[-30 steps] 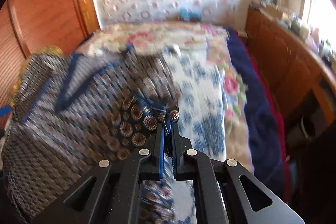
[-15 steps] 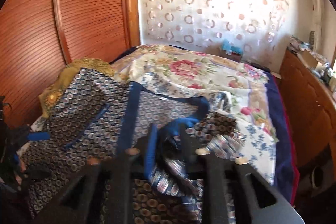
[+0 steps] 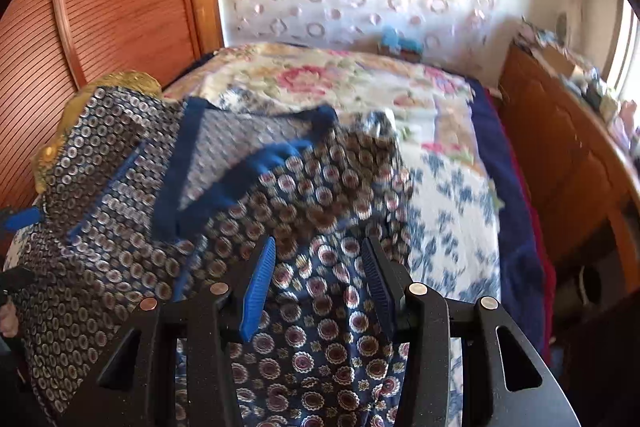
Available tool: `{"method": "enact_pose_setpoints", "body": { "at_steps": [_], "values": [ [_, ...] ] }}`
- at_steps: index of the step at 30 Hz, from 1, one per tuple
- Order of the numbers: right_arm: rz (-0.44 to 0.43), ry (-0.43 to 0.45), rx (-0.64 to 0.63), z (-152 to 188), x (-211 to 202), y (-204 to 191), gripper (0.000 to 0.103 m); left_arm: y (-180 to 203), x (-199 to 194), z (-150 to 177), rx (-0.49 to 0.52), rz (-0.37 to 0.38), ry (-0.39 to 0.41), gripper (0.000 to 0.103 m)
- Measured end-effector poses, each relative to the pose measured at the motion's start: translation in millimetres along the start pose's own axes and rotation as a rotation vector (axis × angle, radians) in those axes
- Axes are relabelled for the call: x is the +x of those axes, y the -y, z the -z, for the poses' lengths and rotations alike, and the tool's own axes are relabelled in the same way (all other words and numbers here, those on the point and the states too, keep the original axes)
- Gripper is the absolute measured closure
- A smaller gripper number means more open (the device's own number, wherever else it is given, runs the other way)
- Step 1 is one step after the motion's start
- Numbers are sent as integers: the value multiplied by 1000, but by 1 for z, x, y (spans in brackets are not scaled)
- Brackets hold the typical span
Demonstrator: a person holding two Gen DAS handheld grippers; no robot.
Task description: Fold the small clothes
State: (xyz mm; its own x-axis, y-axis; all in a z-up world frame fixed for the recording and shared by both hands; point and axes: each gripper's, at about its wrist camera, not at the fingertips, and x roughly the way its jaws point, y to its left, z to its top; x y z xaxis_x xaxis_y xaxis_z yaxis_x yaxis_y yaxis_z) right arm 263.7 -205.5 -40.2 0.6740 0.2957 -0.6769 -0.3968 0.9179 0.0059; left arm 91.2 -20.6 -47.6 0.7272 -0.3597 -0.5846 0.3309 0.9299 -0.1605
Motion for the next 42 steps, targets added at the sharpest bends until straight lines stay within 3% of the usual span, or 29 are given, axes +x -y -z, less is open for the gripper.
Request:
{"method": "enact_pose_setpoints", "body": {
  "at_steps": [10, 15, 17, 19, 24, 27, 30, 32, 33, 35, 42],
  "values": [
    [-114, -18, -36, -11, 40, -49, 56, -6, -2, 2, -6, -16, 2, 13],
    [-116, -72, -61, -19, 69, -67, 57, -10, -3, 5, -12, -19, -4, 13],
    [-106, -94, -73, -21, 83, -74, 65, -12, -3, 6, -16, -20, -6, 13],
    [-98, -111, -82, -22, 91, -77, 93, -14, -3, 7, -20, -20, -8, 13],
    [-147, -31, -109, -28, 79, -83, 99, -18, -2, 9, -31, -22, -8, 13],
    [-235, 37, -117, -33, 62, -88, 99, -18, -3, 9, -33, -22, -7, 13],
    [-260, 30, -144, -36, 56, -93, 97, -17, -3, 8, -32, -20, -6, 13],
    [-236, 23, -149, -36, 55, -93, 81, -17, -3, 9, -32, -20, -6, 13],
    [-233, 27, -144, -35, 53, -90, 67, -17, -3, 8, -32, -20, -7, 13],
    [-227, 48, -125, -32, 44, -77, 62, -17, -3, 8, -33, -22, -6, 13],
    [-19, 21, -58, -10, 33, -23, 59, -20, -4, 9, -41, -21, -6, 13]
  ]
}}
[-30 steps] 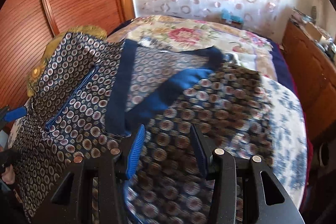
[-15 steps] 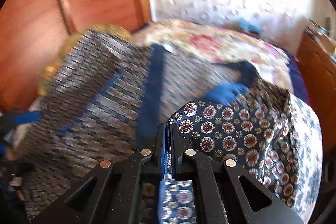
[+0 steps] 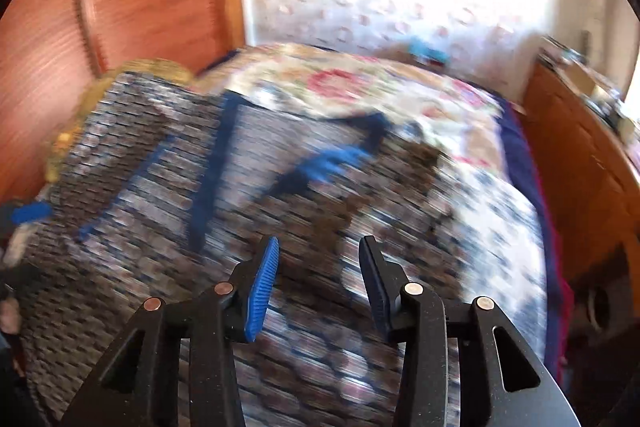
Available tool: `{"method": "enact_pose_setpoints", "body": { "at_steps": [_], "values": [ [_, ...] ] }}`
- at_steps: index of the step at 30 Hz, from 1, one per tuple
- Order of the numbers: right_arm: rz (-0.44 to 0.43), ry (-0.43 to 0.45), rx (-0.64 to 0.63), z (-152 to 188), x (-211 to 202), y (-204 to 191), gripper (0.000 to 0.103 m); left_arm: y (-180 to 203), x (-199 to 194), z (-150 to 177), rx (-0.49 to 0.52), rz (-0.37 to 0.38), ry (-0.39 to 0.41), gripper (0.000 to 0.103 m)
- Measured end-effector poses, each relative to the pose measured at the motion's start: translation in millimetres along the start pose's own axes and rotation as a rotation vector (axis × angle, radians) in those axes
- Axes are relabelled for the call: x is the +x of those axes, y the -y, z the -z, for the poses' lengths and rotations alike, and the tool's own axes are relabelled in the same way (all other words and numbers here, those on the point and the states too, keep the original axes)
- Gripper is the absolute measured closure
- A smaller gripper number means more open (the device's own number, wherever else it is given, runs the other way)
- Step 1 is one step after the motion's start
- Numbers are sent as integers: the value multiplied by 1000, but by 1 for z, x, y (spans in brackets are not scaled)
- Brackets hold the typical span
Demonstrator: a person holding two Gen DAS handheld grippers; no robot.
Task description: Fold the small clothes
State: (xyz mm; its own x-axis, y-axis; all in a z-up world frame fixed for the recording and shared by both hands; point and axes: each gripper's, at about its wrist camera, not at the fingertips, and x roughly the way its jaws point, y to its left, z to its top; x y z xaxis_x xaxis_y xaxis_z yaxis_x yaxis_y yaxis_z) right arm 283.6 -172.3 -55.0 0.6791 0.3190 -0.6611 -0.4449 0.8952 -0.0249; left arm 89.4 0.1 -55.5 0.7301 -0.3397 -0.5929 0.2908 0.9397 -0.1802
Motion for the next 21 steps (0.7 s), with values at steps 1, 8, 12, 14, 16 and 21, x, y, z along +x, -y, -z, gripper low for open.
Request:
{"method": "enact_pose_setpoints", "body": {
  "at_steps": [1, 8, 12, 14, 16, 21],
  "values": [
    [33, -16, 14, 5, 1, 9, 59, 0, 1, 0, -1, 0, 0, 13],
    [112, -77, 145, 36, 11, 65, 60, 3, 6, -1, 10, 1, -11, 13],
    [107, -87, 163, 25, 22, 81, 59, 4, 12, -6, 17, -4, -19, 13],
    [89, -90, 170, 14, 31, 85, 59, 3, 15, -8, 20, -4, -24, 13],
    [73, -85, 180, 5, 43, 88, 60, 2, 19, -12, 23, -6, -30, 13],
    [50, -92, 198, -19, 73, 102, 60, -1, 31, -22, 32, -11, -50, 13]
  ]
}}
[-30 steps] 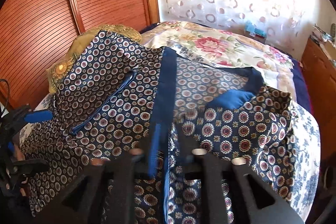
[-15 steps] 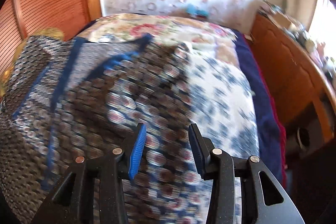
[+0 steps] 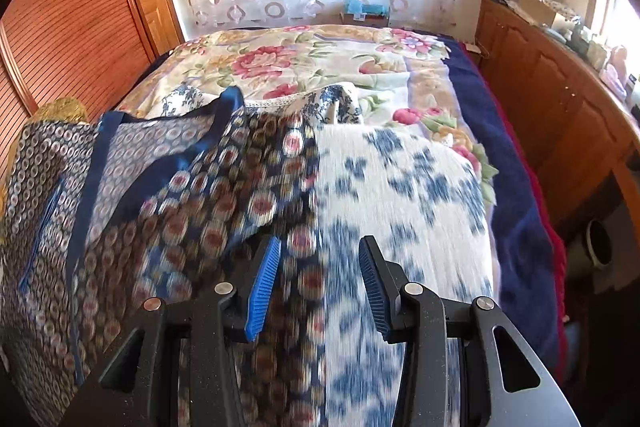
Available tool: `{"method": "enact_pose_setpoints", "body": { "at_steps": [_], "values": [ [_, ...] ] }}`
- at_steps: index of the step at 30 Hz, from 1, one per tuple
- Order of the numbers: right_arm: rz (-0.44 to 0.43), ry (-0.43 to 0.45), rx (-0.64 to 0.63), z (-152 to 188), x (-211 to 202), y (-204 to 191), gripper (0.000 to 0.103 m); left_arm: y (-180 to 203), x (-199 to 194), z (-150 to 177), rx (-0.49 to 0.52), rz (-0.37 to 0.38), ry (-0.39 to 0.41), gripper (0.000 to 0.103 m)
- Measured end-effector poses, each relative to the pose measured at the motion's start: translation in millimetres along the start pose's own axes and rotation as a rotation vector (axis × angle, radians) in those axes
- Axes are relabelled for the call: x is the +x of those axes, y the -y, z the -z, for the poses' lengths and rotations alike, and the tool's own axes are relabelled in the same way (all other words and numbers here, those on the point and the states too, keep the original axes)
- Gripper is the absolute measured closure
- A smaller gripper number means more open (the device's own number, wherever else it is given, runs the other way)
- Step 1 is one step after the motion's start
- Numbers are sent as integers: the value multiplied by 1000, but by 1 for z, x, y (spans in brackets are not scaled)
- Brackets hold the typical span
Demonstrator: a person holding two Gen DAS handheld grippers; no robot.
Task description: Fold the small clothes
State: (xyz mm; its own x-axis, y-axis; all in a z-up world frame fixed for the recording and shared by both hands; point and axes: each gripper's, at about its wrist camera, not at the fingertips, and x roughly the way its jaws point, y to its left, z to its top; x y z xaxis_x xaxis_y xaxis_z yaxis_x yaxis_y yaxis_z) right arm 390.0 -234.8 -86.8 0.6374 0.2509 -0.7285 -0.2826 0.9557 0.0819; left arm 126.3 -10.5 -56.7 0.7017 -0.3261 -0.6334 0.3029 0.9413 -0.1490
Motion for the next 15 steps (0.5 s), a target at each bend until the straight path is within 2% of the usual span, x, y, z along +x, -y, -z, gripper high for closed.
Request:
{"method": "enact_pose_setpoints", "body": {
  "at_steps": [3, 4, 6, 8, 9, 12, 15],
  "values": [
    [10, -20, -29, -15, 21, 1, 60, 0, 9, -7, 15, -6, -15, 13],
    [6, -22, -39, -20, 27, 1, 66, -1, 12, -9, 18, -7, -19, 13],
    [-18, -8, -56, -32, 35, 1, 70, -3, 17, -13, 18, -8, -26, 13],
    [-63, 26, -77, -44, 40, -2, 82, -6, 22, -16, 12, -8, -34, 13],
    [-82, 45, -93, -47, 40, -4, 93, -8, 25, -18, 8, -9, -39, 13],
    [-107, 132, -140, -57, 31, -11, 95, -11, 28, -20, 4, -15, -45, 13],
    [-69, 168, -130, -63, 25, -13, 93, -17, 31, -22, -1, -25, -47, 13]
  ]
}}
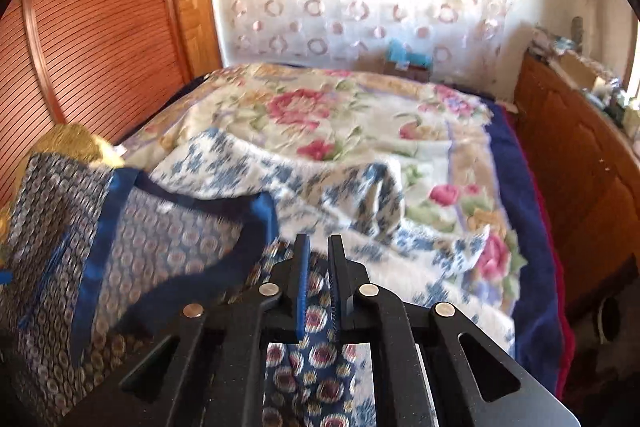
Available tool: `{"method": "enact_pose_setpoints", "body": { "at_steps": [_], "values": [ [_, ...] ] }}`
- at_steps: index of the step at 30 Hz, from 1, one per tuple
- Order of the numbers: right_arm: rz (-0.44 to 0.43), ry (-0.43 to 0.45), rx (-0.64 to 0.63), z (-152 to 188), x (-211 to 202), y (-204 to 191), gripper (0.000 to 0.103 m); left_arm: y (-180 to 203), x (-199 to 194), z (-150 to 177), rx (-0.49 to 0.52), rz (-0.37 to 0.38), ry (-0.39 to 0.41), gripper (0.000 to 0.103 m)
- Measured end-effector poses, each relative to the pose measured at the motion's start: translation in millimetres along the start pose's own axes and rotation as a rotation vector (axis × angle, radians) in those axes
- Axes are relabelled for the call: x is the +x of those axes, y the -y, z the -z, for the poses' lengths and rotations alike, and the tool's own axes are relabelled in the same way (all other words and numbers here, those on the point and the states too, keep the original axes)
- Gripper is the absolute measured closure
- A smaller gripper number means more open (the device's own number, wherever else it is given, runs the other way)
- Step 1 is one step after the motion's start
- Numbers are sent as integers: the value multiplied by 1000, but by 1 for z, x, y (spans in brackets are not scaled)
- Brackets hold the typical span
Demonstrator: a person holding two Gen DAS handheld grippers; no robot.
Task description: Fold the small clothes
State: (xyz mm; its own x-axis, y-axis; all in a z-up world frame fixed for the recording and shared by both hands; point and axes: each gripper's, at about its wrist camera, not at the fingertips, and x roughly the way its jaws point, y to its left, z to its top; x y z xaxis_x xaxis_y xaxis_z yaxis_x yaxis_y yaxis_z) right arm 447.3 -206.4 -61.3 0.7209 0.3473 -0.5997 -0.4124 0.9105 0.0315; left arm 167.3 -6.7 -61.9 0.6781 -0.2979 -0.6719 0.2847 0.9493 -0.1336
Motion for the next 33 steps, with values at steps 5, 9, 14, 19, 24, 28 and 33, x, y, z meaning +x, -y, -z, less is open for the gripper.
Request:
{"method": "enact_pose_setpoints", "body": {
  "at_steps": [5, 9, 14, 19, 24, 28, 33],
  "values": [
    [19, -41, 12, 10, 1, -3, 74, -13, 0, -4, -20, -26, 0, 13],
    [32, -76, 10, 29, -8, -4, 57, -28, -9, -8, -23, -56, 20, 13],
    [56, -127, 7, 52, -35, -1, 57, -59, -19, -18, -23, -117, 44, 14],
    [46, -182, 10, 67, -42, -2, 57, -93, -18, -34, -36, -182, 43, 26],
    [36, -202, 12, 64, -34, -3, 56, -118, -11, -48, -40, -215, 20, 37],
    [34, -192, 10, 58, -28, -4, 56, -129, -3, -53, -50, -222, -8, 45],
    [30, -179, -8, 60, -20, -8, 56, -134, 8, -55, -40, -245, -39, 46]
  ]
}}
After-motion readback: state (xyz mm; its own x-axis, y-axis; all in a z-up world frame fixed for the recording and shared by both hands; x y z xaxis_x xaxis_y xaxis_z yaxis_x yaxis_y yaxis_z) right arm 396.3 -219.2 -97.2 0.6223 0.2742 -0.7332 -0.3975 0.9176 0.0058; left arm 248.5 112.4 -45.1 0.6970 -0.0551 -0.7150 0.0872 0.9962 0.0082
